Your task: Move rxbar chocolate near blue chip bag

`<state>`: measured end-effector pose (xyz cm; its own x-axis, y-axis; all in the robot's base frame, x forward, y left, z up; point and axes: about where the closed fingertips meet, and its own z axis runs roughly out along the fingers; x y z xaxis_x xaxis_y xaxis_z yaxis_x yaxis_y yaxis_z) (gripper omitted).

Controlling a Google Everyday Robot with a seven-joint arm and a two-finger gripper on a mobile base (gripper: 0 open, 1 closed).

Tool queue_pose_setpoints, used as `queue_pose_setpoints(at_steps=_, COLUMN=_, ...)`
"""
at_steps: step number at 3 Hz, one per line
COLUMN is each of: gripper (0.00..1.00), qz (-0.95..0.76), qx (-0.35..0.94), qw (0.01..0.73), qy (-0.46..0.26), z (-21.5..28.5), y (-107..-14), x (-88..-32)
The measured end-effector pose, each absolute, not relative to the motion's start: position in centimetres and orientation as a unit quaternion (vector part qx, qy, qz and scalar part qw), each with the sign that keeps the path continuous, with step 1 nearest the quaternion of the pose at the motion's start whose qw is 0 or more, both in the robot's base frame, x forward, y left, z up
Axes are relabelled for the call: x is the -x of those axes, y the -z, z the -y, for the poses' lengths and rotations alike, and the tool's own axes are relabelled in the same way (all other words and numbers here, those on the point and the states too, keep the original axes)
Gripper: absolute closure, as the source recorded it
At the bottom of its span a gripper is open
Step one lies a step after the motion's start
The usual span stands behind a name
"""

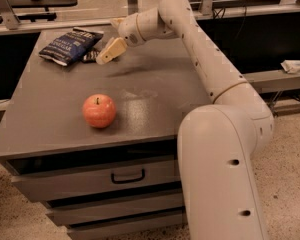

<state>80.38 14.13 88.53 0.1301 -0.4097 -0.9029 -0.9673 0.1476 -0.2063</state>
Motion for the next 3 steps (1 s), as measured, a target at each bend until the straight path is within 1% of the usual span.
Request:
queue_pose_setpoints(at_steps=1, gripper=0.00, qz=-0.586, qx=0.596, qw=0.476, qy=-0.272, z=-11.1, y=-89.7, x=-79.8)
queue_pose_setpoints(at_steps=2, gripper=0.00, qz=-0.592, qx=0.612, qw=0.470, qy=-0.232, z=-5.1, y=-91.9, x=-78.4)
queue_pose_setpoints(at_steps=3, gripper=0.00, qz=-0.603, qx=0.593, qw=0.487, qy=-0.218, z=-0.3, y=-93.9, x=-77.7)
